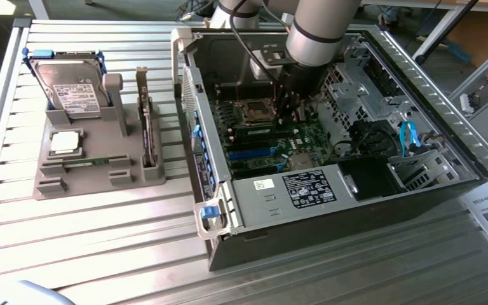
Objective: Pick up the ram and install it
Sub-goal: 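Insert the ram into the slot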
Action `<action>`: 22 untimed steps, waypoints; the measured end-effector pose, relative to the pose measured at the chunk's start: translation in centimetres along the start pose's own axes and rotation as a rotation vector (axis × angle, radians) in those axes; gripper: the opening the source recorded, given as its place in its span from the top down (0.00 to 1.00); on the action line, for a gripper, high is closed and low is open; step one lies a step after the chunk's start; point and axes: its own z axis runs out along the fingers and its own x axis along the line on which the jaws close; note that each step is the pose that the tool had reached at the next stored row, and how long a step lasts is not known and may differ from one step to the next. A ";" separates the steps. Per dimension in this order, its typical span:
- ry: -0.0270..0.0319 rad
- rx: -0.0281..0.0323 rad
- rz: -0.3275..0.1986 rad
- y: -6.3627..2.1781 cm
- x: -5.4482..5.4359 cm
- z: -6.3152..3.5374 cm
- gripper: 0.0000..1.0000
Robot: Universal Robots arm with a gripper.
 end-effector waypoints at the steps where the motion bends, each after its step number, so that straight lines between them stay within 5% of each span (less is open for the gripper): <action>1: -0.0001 0.0000 0.000 0.00 0.0 -0.02 0.88; 22: 0.0002 0.0008 0.000 0.01 0.0 0.31 0.88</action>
